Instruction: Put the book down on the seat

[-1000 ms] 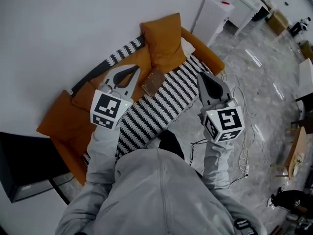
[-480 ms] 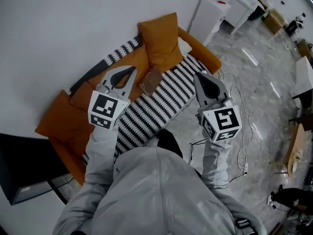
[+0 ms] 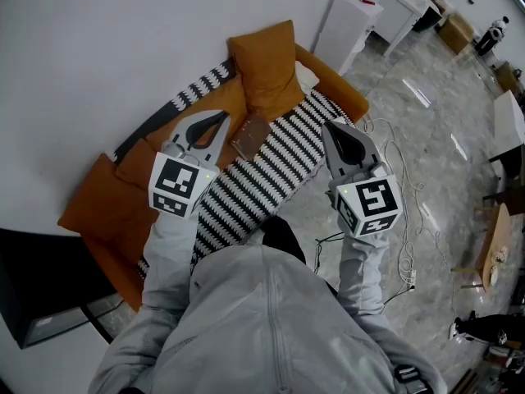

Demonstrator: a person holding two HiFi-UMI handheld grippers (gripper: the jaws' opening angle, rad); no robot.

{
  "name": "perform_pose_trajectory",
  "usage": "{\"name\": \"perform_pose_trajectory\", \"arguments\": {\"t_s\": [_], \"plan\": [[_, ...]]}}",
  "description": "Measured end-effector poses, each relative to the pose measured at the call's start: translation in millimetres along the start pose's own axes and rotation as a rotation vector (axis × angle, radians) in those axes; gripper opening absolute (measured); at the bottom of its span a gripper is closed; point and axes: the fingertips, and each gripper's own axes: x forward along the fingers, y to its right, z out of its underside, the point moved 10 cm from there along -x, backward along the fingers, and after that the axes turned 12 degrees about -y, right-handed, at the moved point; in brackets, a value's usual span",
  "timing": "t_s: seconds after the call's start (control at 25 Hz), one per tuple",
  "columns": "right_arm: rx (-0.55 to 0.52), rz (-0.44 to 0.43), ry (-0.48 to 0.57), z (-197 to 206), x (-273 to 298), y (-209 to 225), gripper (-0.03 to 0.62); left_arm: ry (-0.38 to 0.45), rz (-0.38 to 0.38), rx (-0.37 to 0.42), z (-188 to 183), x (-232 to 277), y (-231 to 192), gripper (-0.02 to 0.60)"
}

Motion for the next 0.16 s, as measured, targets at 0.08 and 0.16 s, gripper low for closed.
{"name": "perform_pose_trajectory", "arguments": {"t_s": [0.08, 0.16], "plan": [[0.001, 0.004, 0.000, -0.6, -0.1, 0.5, 0.028, 0.003, 0.005, 0.002, -0.4, 0.7, -0.3, 0.027], [0.001, 0.007, 0.000, -1.3, -0.1, 0.8, 0.028, 0.004, 0.010, 0.002, -0.5, 1.4, -0.8, 0.028]]}}
